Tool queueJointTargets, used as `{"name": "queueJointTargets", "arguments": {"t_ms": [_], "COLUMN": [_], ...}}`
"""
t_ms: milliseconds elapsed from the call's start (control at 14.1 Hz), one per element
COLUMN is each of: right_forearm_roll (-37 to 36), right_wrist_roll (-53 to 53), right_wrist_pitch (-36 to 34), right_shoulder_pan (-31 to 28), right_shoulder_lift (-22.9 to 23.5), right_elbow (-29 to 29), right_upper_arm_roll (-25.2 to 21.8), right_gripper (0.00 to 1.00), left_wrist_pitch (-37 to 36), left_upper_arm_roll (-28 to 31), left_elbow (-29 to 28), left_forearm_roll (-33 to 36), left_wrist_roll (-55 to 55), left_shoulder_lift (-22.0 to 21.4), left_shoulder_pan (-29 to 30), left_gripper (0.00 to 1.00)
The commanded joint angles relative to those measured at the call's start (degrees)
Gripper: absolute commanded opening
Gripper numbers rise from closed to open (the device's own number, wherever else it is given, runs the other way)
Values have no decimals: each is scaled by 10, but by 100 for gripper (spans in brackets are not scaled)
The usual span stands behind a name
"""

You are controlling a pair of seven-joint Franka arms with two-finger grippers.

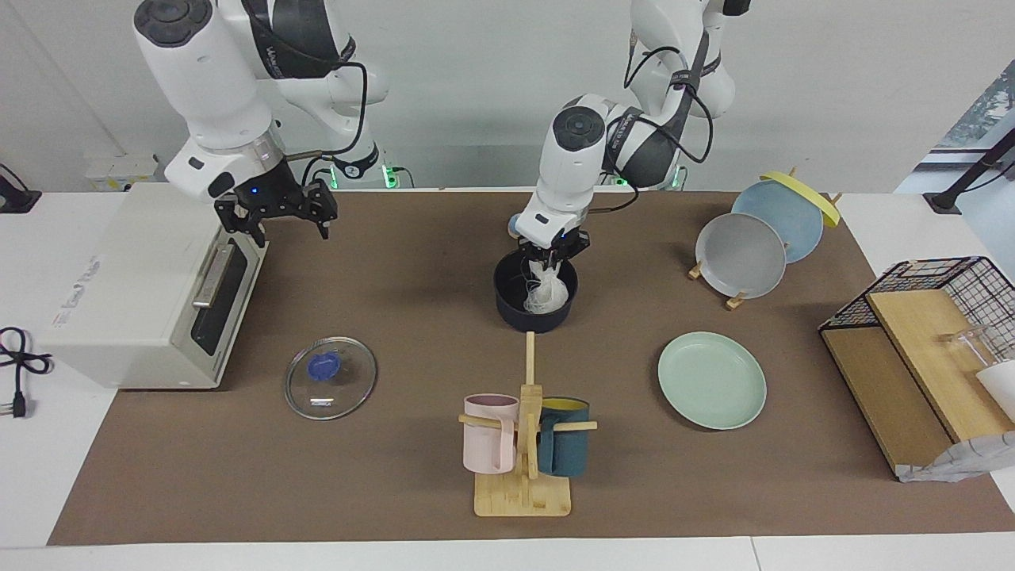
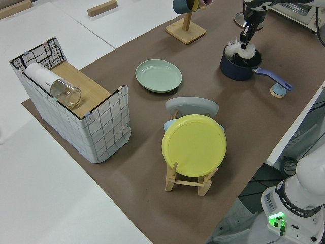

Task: Transfer vermicelli from pot to plate
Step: 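Carry the vermicelli to the green plate while the right gripper withdraws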

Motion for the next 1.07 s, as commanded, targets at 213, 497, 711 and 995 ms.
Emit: {"name": "queueJointTargets", "arguments": {"t_ms": [213,497,711,995], "right_forearm_roll": [6,6,6,1], "right_wrist_roll": [11,11,12,12], "right_wrist_pitch": [-84,-106,-107,-122], "right_shoulder_pan": [-6,-9,-9,-9], "right_shoulder_lift": [-63,-69,-77,-72], "right_elbow": [-9,-7,-7,-7], "right_upper_arm_roll": [2,-5,-2,-7], "right_gripper": [100,100,100,100], "left_wrist_pitch": [-140,-146,-107,-4], "left_upper_arm_roll": [-1,2,2,2], "left_elbow": [82,90,79,66], "left_forearm_roll": [-35,-34,-34,-33], "left_wrist_roll": [85,190,271,338], "left_shoulder_lift": [-55,-73,-70,-20], "left_shoulder_pan": [86,182,256,304], "left_gripper": [0,0,0,0]}}
